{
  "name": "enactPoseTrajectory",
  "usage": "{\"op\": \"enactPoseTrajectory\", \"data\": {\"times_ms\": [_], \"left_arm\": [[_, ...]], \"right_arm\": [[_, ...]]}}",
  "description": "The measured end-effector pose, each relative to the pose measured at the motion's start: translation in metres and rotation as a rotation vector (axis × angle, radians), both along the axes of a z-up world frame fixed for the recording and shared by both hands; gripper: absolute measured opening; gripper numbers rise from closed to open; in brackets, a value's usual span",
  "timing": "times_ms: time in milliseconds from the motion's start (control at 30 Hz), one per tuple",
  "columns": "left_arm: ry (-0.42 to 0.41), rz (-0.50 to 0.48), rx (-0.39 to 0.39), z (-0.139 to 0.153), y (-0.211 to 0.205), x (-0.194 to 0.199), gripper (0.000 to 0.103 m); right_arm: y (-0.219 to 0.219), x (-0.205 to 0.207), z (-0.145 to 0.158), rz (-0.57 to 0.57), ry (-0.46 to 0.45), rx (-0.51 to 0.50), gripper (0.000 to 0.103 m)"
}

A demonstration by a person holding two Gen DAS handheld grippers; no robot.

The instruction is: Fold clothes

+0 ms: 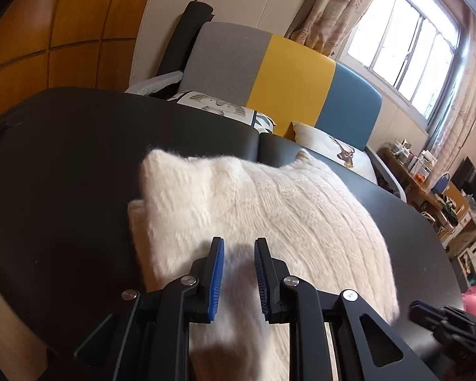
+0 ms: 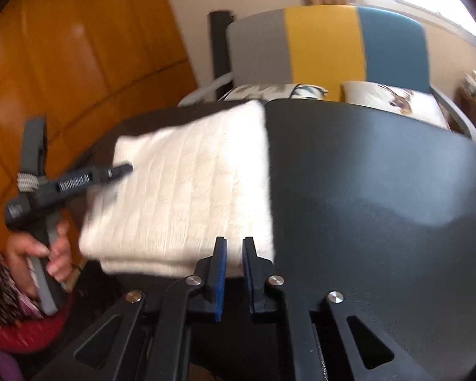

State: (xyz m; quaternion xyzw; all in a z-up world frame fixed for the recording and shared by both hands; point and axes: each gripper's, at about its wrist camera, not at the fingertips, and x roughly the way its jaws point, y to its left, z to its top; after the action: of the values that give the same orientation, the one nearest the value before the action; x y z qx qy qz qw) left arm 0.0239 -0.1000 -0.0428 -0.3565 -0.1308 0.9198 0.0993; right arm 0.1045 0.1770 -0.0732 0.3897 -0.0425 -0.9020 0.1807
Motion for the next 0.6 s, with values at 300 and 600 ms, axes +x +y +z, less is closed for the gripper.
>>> {"op": "enactPoseTrajectory", "data": {"times_ms": [300,600], "left_arm": [[-0.007,-0.009,-0.033,-0.007,0.0,0.015,0.021],[-0.045,0.137,0.145,0.004,-0.037,0.01,0.042]], "right_arm": [[-0.009,-0.043,0.02,0.021,0.061,0.018,0.011],[0.0,-0.116,0.027,0.019,-0.001,-0.11,0.028]]}}
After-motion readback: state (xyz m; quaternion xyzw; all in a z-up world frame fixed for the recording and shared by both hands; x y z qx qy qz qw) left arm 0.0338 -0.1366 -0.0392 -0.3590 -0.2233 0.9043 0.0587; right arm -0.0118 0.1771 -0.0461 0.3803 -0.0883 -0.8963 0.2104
